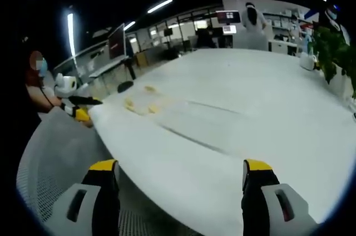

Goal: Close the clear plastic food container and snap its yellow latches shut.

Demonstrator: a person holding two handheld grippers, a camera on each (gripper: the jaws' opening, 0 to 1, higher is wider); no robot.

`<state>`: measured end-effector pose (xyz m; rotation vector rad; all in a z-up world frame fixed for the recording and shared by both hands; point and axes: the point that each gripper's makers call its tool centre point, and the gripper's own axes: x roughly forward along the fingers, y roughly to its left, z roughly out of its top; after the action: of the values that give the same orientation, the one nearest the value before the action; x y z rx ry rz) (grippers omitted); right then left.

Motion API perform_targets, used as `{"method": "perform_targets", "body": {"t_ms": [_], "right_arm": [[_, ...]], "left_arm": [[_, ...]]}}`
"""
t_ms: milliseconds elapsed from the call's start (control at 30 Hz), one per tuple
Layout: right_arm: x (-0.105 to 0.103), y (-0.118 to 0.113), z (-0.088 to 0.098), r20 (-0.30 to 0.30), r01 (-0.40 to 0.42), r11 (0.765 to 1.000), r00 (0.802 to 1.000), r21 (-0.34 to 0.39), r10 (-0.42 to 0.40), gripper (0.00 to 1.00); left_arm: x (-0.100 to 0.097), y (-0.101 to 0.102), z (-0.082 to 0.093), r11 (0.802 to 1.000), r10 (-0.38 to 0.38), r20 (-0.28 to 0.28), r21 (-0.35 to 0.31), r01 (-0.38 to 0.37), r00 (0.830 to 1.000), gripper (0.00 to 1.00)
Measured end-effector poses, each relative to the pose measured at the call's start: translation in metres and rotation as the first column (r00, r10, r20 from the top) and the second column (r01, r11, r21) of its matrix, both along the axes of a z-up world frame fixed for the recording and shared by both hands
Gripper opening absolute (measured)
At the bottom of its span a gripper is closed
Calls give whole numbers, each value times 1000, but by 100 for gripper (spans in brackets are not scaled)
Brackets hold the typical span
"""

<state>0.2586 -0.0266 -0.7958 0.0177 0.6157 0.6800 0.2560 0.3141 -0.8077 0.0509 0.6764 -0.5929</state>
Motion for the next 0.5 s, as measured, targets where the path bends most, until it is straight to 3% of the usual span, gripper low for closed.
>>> {"method": "perform_targets", "body": {"t_ms": [500], "right_arm": [[3,1,10,36,5,1000,999,24,-6,92]], "left_arm": [[11,-9,9,1000,-4,16,4,4,1000,94]]}}
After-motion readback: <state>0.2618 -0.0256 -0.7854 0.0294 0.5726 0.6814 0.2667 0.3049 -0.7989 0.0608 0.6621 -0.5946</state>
